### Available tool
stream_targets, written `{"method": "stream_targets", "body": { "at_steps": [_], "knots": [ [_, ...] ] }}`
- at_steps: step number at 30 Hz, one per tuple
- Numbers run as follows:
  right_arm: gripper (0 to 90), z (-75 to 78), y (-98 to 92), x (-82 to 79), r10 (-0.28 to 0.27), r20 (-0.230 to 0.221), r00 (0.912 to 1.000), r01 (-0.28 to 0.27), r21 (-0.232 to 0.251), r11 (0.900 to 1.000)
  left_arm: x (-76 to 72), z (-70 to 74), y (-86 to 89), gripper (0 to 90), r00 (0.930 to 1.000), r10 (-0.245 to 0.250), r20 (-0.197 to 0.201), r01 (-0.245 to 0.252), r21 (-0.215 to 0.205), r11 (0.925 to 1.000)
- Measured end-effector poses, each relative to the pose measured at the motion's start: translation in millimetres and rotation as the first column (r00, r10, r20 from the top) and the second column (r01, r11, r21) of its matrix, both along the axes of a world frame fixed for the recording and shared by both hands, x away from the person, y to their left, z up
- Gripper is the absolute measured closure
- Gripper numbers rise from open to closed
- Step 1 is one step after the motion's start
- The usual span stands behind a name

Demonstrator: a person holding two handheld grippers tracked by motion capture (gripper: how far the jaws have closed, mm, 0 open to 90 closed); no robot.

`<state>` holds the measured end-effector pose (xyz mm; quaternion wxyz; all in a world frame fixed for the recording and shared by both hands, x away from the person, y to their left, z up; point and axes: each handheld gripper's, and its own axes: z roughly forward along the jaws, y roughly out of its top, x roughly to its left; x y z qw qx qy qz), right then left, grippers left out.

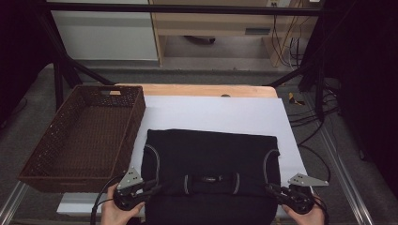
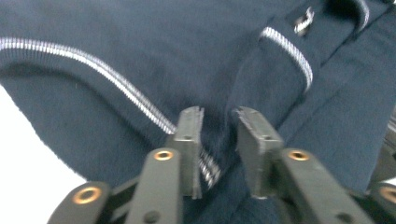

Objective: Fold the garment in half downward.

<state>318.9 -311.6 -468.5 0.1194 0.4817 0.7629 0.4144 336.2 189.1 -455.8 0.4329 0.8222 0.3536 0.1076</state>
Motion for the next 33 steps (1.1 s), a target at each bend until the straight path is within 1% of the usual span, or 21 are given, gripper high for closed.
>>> {"method": "stream_targets", "body": {
  "at_steps": [2,5,8,10,11,13,14,15,16,18,19,20,21,22,23,24,27,29,30,32,33],
  "knots": [
    [59.8,5.1,1.9,1.7,-0.006,0.041,0.9991,0.006,0.006,1.0,4.6,1.7,-6.1,58.8,1.0,-0.001,0.004,0.001,0.003,1.0],
    [49.6,9.1,10.0,7.7,0.006,0.079,0.9969,-0.006,-0.003,1.0,15.2,2.5,-18.5,54.5,0.9998,-0.019,-0.002,0.019,0.011,0.9998],
    [44.1,9.0,21.8,17.2,0.027,0.082,0.9963,-0.027,-0.007,1.0,25.1,-1.5,-30.8,53.4,0.9984,-0.049,-0.027,0.05,0.018,0.9986],
    [41.3,6.6,29.5,24.3,0.055,0.067,0.9963,-0.055,0.002,0.998,28.1,-5.3,-37.6,53.6,0.997,-0.062,-0.045,0.064,0.025,0.9977],
    [40.2,4.2,33.1,28.0,0.067,0.063,0.9958,-0.067,-0.005,0.998,28.6,-6.9,-39.9,54.3,0.9961,-0.072,-0.05,0.074,0.028,0.9969],
    [39.4,-0.9,39.6,34.4,0.078,0.037,0.9963,-0.077,-0.018,0.997,27.7,-9.9,-42.7,57.6,0.9938,-0.087,-0.069,0.089,0.034,0.9955],
    [39.7,-3.3,41.7,36.8,0.084,0.025,0.9961,-0.083,-0.029,0.996,26.8,-11.3,-43.1,61.1,0.9925,-0.094,-0.079,0.097,0.036,0.9947],
    [41.2,-5.5,43.7,37.9,0.089,0.016,0.9959,-0.088,-0.04,0.995,25.7,-12.4,-42.9,65.2,0.9908,-0.102,-0.089,0.106,0.037,0.9937],
    [45.3,-6.8,44.7,37.9,0.098,0.008,0.9951,-0.098,-0.053,0.994,24.7,-13.3,-42.4,69.3,0.9895,-0.107,-0.098,0.111,0.042,0.9929],
    [63.9,-6.6,44.9,35.3,0.127,-0.007,0.9918,-0.128,-0.062,0.99,23.4,-14.2,-41.1,81.0,0.9866,-0.116,-0.114,0.122,0.047,0.9914],
    [74.7,-5.7,44.0,33.6,0.14,-0.009,0.9901,-0.14,-0.06,0.988,22.8,-14.0,-40.6,84.4,0.9866,-0.116,-0.115,0.122,0.046,0.9915],
    [84.8,-3.7,42.9,31.9,0.15,-0.029,0.9882,-0.152,-0.05,0.987,22.2,-13.0,-40.1,85.2,0.986,-0.119,-0.117,0.125,0.051,0.9908],
    [85.8,-2.8,41.8,31.1,0.157,-0.029,0.9872,-0.158,-0.049,0.986,21.5,-11.1,-40.0,85.8,0.9854,-0.12,-0.121,0.127,0.056,0.9903],
    [86.5,-0.5,41.3,29.3,0.155,-0.046,0.9869,-0.157,-0.039,0.987,20.1,-8.5,-39.8,86.2,0.9862,-0.119,-0.115,0.126,0.057,0.9903],
    [86.8,1.0,40.9,28.1,0.157,-0.049,0.9864,-0.159,-0.041,0.986,18.3,-5.0,-39.1,86.4,0.9876,-0.119,-0.102,0.125,0.06,0.9903],
    [87.0,3.2,40.4,26.4,0.158,-0.047,0.9864,-0.16,-0.044,0.986,16.0,-0.7,-37.4,86.4,0.9891,-0.117,-0.089,0.122,0.05,0.9913],
    [87.1,15.4,36.9,18.3,0.15,-0.01,0.9886,-0.15,-0.024,0.988,4.7,15.0,-29.7,86.6,0.991,-0.126,-0.044,0.127,0.03,0.9914],
    [87.1,25.9,34.2,9.5,0.158,0.021,0.9873,-0.158,-0.008,0.987,-5.9,23.2,-23.7,86.7,0.9897,-0.141,-0.023,0.142,0.019,0.9897],
    [87.1,30.7,33.3,4.1,0.162,0.035,0.9862,-0.162,-0.002,0.987,-11.3,25.5,-21.2,86.7,0.9893,-0.146,-0.01,0.146,0.023,0.989],
    [87.0,36.0,32.4,-6.9,0.178,0.049,0.9828,-0.178,0.008,0.984,-20.8,25.5,-17.4,86.6,0.9864,-0.164,-0.012,0.164,0.02,0.9863],
    [86.9,36.5,31.9,-12.4,0.187,0.043,0.9815,-0.187,0.005,0.982,-25.0,23.3,-17.0,86.6,0.9843,-0.176,-0.015,0.176,0.028,0.984]
  ]
}}
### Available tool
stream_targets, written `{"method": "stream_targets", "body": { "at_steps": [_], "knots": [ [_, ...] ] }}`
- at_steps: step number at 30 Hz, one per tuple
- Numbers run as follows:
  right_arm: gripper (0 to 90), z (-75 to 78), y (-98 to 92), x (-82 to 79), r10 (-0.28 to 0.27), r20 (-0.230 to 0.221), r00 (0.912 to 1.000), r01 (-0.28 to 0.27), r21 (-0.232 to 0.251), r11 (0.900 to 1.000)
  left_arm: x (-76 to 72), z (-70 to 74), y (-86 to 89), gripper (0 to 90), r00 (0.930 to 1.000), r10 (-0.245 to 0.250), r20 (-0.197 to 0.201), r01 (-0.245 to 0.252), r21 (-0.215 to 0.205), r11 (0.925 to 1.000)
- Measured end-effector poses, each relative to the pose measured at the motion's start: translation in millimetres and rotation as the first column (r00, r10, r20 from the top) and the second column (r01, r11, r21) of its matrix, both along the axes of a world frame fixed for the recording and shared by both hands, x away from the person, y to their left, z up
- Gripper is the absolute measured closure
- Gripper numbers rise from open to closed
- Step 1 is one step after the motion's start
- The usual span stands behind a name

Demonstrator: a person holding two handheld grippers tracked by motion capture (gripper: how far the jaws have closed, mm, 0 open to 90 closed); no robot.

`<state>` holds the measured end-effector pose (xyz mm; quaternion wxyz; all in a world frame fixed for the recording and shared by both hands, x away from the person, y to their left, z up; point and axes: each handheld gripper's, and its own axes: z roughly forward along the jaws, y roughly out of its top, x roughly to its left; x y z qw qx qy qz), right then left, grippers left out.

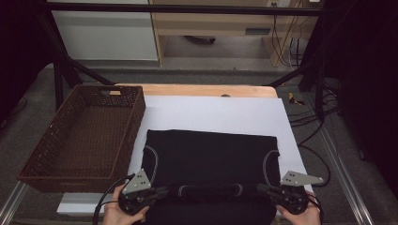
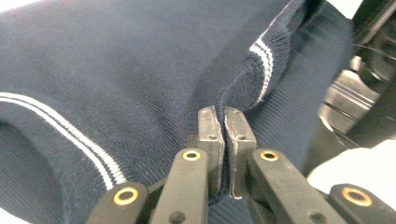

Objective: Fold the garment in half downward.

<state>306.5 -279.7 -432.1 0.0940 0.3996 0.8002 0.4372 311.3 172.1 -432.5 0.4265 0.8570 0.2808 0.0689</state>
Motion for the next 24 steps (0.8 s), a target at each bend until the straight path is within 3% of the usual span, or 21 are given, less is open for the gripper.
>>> {"method": "stream_targets", "body": {
  "at_steps": [3,5,8,11,15,18,22,24],
  "knots": [
    [84.1,-8.6,-2.1,-11.2,0.022,-0.047,0.9986,-0.021,0.018,1.0,-6.8,-9.4,0.7,83.9,1.0,-0.005,0.007,0.005,-0.001,1.0],
    [74.8,-14.6,-4.6,-14.3,0.015,-0.067,0.9976,-0.014,0.021,1.0,-4.9,-11.6,3.4,70.3,0.9996,0.028,0.002,-0.028,-0.008,0.9996],
    [58.9,-13.7,-12.8,-13.3,-0.054,-0.025,0.9982,0.055,0.055,0.997,1.4,-9.8,10.9,54.9,0.9955,0.094,0.003,-0.094,-0.035,0.995],
    [54.8,-12.2,-19.0,-9.6,-0.117,-0.004,0.9932,0.117,0.045,0.992,7.6,-12.8,16.7,48.7,0.9854,0.17,-0.016,-0.17,-0.019,0.9853],
    [48.4,-26.8,-23.7,-2.8,-0.181,-0.009,0.9834,0.181,-0.04,0.983,12.7,-24.2,21.8,48.8,0.9709,0.231,-0.061,-0.23,0.027,0.9728],
    [46.8,-38.4,-29.3,-0.3,-0.215,-0.022,0.9765,0.212,-0.078,0.974,14.8,-31.5,23.6,50.4,0.9628,0.252,-0.099,-0.247,0.054,0.9674],
    [50.3,-45.2,-30.9,-0.8,-0.205,-0.033,0.9782,0.202,-0.085,0.976,10.7,-36.2,20.8,56.2,0.9611,0.265,-0.076,-0.259,0.08,0.9624],
    [53.5,-45.6,-29.6,-1.0,-0.203,-0.031,0.9787,0.199,-0.094,0.975,8.6,-35.8,20.0,65.5,0.9614,0.264,-0.077,-0.257,0.095,0.9618]
  ]
}}
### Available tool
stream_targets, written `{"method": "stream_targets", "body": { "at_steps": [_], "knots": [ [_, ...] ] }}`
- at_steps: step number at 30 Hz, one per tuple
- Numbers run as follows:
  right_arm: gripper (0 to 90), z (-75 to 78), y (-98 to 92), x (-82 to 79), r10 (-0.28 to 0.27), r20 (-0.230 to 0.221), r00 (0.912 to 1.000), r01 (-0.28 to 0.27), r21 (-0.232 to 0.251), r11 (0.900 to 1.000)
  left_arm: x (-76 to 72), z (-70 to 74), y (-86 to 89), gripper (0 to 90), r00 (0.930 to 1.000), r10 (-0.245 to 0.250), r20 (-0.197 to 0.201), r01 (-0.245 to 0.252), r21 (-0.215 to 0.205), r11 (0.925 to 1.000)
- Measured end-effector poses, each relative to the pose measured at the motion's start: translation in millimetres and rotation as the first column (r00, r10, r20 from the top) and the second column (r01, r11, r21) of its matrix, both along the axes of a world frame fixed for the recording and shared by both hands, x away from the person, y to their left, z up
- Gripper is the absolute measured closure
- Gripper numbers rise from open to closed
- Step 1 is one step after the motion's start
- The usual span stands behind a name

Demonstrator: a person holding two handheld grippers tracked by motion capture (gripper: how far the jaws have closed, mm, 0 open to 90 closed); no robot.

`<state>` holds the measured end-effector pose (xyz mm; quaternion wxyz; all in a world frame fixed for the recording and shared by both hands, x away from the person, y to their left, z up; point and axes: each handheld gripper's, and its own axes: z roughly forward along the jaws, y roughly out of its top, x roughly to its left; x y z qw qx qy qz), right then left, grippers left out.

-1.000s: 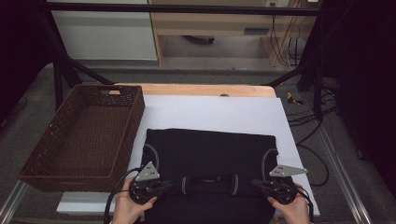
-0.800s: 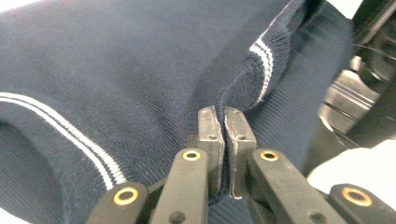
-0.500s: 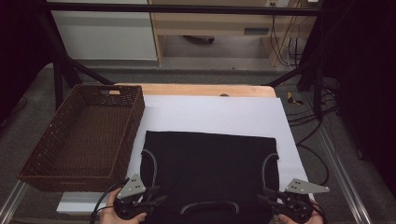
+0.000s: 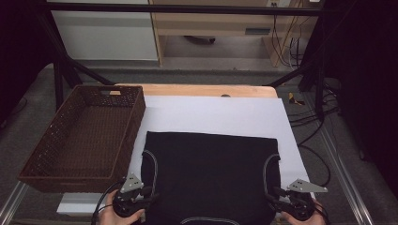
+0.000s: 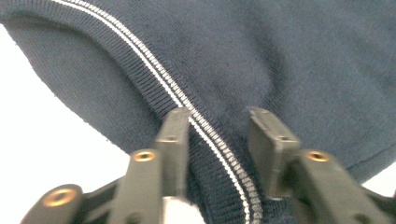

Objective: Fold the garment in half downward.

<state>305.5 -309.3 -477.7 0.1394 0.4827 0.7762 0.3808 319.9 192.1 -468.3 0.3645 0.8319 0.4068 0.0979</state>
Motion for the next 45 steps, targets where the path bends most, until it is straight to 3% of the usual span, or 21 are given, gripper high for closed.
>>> {"method": "stream_targets", "body": {
  "at_steps": [2,4,6,8,11,15,19,20,23,26,29,33,37,45],
  "knots": [
    [57.1,0.1,1.6,0.1,-0.001,-0.003,1.0,0.001,0.0,1.0,-1.2,-0.2,-0.2,74.4,1.0,-0.007,-0.004,0.007,0.008,0.9999],
    [67.4,1.1,1.8,0.4,0.011,-0.016,0.9998,-0.011,0.013,1.0,-0.8,0.2,0.5,80.9,0.9999,-0.011,-0.01,0.011,0.01,0.9999],
    [78.1,1.5,3.8,0.5,0.016,-0.029,0.9995,-0.016,0.011,1.0,-0.4,0.8,1.4,84.1,0.9998,-0.015,-0.015,0.015,0.011,0.9998],
    [82.8,2.9,4.4,1.2,0.015,-0.052,0.9985,-0.014,0.029,0.999,-0.9,2.4,2.4,85.7,0.9997,-0.02,-0.014,0.02,0.022,0.9996],
    [84.5,6.6,3.8,0.4,0.01,-0.049,0.9988,-0.009,0.024,1.0,-3.0,7.0,8.8,86.6,0.9996,-0.016,-0.025,0.016,0.027,0.9995],
    [84.9,18.0,-6.9,-5.9,0.004,-0.055,0.9985,-0.001,0.052,0.999,-12.0,13.8,21.5,86.7,0.9997,-0.009,-0.021,0.009,-0.007,0.9999],
    [83.7,16.4,-7.3,-7.0,0.011,-0.099,0.995,-0.007,0.039,0.999,-13.0,13.0,18.0,85.8,0.9995,-0.031,0.005,0.031,0.005,0.9995],
    [82.5,13.2,-5.4,-5.6,0.016,-0.111,0.9937,-0.013,0.031,0.999,-11.1,12.3,16.2,84.4,0.9992,-0.034,0.019,0.034,-0.001,0.9994],
    [72.2,8.0,-2.7,-2.7,0.016,-0.075,0.9971,-0.014,0.03,0.999,-4.4,10.6,11.2,72.4,0.9982,-0.027,0.054,0.028,-0.016,0.9995],
    [55.6,9.6,-5.2,-1.3,0.001,0.008,1.0,-0.002,0.041,0.999,3.3,11.6,6.6,57.6,0.9951,-0.023,0.097,0.024,-0.016,0.9996],
    [42.3,9.8,-7.0,3.4,-0.016,0.063,0.9979,0.012,0.059,0.998,11.8,14.1,3.4,48.9,0.9909,-0.025,0.132,0.031,-0.047,0.9984],
    [34.1,9.9,-6.0,13.2,-0.015,0.097,0.9952,0.009,0.064,0.998,24.5,17.7,-0.6,37.4,0.9855,-0.037,0.165,0.054,-0.098,0.9937],
    [26.1,12.2,-2.4,24.3,-0.005,0.124,0.9923,-0.003,0.065,0.998,39.6,19.9,-5.3,26.3,0.9865,-0.054,0.155,0.077,-0.147,0.9862],
    [16.3,17.3,3.6,46.1,-0.017,0.145,0.9892,0.008,0.065,0.998,60.5,25.3,-19.4,10.8,0.9777,-0.053,0.203,0.083,-0.146,0.9858]
  ]
}}
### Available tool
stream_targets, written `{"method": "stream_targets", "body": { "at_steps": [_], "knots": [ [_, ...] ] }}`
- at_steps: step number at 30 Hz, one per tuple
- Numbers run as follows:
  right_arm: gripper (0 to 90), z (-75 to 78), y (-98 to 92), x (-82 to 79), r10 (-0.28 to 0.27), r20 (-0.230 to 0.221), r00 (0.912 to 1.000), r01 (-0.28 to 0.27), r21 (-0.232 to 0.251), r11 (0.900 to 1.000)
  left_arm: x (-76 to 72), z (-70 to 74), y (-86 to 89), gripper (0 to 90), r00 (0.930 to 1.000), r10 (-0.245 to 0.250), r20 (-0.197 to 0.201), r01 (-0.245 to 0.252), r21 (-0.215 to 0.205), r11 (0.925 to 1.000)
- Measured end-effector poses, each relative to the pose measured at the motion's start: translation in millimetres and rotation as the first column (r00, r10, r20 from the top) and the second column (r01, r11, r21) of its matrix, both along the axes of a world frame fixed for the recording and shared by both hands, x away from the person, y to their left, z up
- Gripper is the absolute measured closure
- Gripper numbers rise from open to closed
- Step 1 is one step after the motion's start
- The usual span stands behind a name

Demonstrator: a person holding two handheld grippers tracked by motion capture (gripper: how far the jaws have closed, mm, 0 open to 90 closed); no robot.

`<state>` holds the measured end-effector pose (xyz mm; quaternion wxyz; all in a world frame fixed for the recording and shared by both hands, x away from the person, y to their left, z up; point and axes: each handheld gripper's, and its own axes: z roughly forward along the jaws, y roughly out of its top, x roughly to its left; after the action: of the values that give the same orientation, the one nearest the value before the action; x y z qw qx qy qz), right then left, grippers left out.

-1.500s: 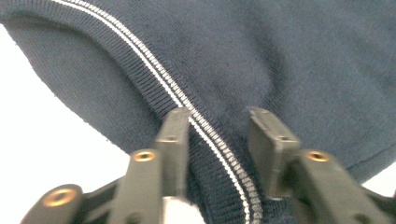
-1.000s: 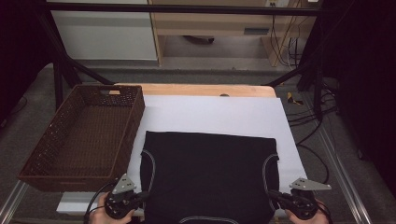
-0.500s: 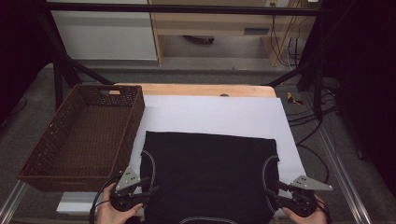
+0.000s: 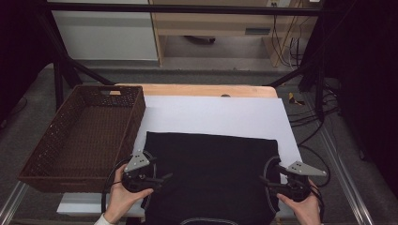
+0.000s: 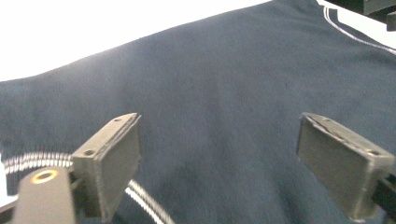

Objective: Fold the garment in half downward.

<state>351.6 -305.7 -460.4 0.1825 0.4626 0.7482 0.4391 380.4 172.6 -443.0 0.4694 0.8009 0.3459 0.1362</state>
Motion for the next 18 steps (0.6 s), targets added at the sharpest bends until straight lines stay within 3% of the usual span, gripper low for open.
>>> {"method": "stream_targets", "body": {
  "at_steps": [10,18],
  "knots": [
    [9.9,3.7,3.6,19.6,-0.01,-0.004,0.9999,0.01,-0.008,1.0,28.7,0.4,-12.7,1.2,0.9997,0.015,-0.017,-0.015,0.015,0.9998],
    [8.4,3.5,1.8,24.4,-0.028,0.002,0.9996,0.028,0.003,1.0,49.5,6.0,-22.4,0.6,0.9997,0.024,-0.002,-0.024,0.039,0.999]
  ]
}}
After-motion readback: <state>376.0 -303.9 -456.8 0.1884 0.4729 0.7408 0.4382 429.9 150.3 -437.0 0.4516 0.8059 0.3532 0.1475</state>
